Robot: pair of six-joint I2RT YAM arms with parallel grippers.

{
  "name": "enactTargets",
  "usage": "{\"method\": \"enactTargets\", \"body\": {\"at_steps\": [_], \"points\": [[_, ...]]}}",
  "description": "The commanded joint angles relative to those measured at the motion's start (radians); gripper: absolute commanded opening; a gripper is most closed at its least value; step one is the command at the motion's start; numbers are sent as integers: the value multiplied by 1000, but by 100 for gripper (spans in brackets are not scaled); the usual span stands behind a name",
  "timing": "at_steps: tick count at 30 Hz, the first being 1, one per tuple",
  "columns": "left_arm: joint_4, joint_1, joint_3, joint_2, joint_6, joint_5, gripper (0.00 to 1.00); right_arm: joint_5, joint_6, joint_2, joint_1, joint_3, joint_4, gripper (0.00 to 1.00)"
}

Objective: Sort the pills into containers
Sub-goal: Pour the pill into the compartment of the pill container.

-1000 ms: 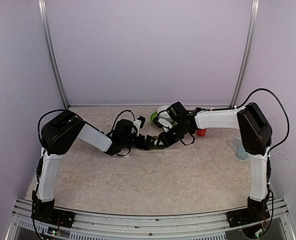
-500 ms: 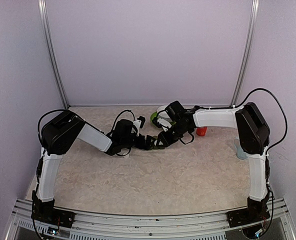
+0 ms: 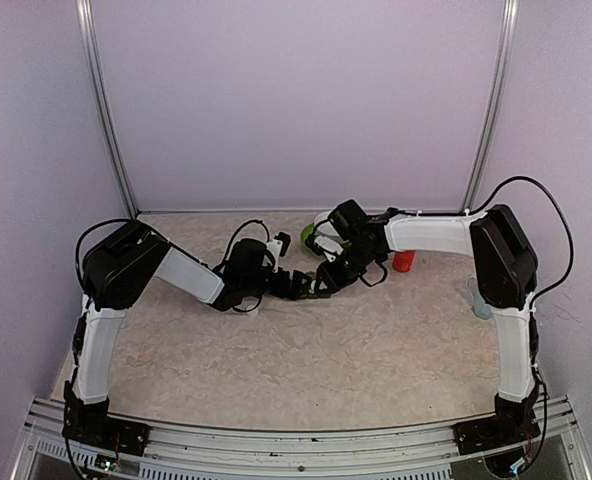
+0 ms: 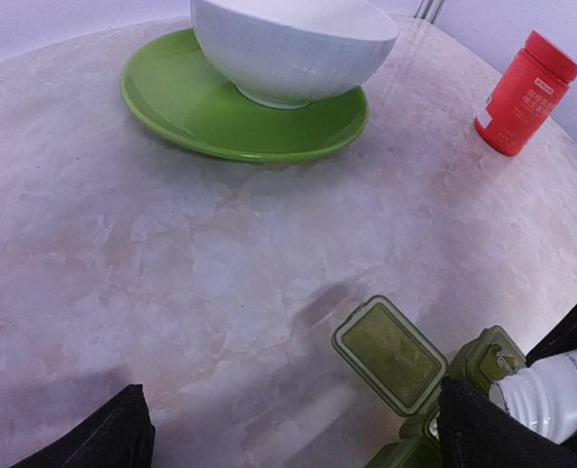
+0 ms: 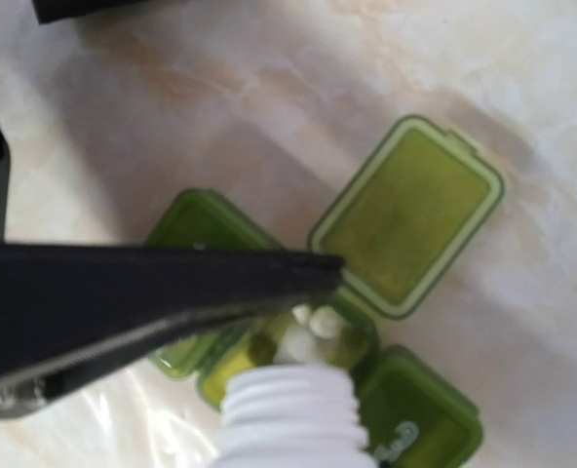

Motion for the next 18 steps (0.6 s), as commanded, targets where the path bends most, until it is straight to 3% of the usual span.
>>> {"method": "enactTargets", "body": {"at_steps": [1,18], "points": [[30,7,-9,10,3,-5,99,28,-1,24,15,39,-41,20],[31,4,-11,9,4,-10,99,27,0,26,21,34,-28,20]]}}
